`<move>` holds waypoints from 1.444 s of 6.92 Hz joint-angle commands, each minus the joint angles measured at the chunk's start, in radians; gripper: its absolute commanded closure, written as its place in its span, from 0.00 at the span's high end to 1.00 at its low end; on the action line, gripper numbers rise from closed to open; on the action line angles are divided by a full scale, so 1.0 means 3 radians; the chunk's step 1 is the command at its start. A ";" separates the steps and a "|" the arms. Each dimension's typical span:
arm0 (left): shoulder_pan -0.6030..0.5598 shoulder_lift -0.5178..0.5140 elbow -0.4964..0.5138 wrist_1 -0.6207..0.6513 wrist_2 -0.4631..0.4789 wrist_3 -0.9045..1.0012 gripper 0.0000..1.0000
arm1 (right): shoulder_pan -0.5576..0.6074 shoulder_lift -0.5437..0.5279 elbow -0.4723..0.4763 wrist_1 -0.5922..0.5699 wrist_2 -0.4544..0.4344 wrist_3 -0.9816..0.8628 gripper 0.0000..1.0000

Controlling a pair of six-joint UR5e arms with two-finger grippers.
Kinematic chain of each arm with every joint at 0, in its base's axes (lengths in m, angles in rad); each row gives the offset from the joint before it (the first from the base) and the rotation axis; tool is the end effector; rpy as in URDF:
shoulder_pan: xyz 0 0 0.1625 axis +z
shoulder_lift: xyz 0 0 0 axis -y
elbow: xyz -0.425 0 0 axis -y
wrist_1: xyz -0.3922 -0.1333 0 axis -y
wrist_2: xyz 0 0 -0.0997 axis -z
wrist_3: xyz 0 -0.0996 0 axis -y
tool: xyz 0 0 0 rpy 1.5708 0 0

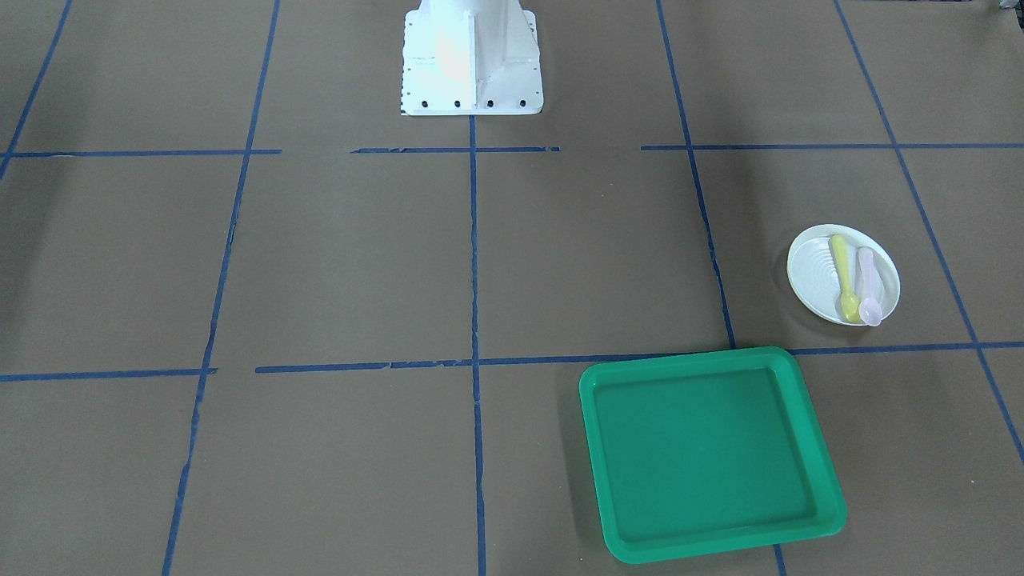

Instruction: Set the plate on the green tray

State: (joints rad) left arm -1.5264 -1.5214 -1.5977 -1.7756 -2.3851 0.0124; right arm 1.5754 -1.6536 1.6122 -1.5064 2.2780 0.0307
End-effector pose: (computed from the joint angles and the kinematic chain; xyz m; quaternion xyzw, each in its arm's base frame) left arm -0.0394 -0.4838 0.6450 0.0773 0.3956 0.0620 0.9130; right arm 0.0707 -0.4578 0.6757 0.0063 -0.3464 0.0126 0.9380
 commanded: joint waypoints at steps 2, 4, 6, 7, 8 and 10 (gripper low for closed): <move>0.0662 -0.0006 0.0268 -0.0955 -0.0057 -0.0921 1.00 | 0.0000 0.0000 0.0000 0.0005 0.0000 0.0000 1.00; 0.0956 -0.0098 0.0548 -0.1432 0.0207 -0.1405 1.00 | 0.0000 0.0000 0.0000 0.0005 0.0000 0.0000 1.00; 0.1078 -0.0256 0.0774 -0.1490 0.0209 -0.1437 0.97 | 0.0000 0.0000 0.0000 0.0000 0.0000 0.0000 1.00; 0.1140 -0.0287 0.0795 -0.1490 0.0209 -0.1442 0.87 | 0.0000 0.0000 0.0000 0.0005 0.0000 -0.0005 1.00; 0.1151 -0.0318 0.0846 -0.1490 0.0209 -0.1442 0.83 | 0.0000 0.0000 -0.0005 0.0000 0.0000 0.0000 1.00; 0.1207 -0.0369 0.0897 -0.1490 0.0209 -0.1437 0.83 | 0.0000 0.0000 0.0000 0.0000 0.0000 0.0000 1.00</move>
State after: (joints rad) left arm -1.1731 -1.6261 -1.3364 -2.2227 -2.3225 -0.4198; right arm 1.5754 -1.6536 1.6111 -1.5062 2.2780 0.0306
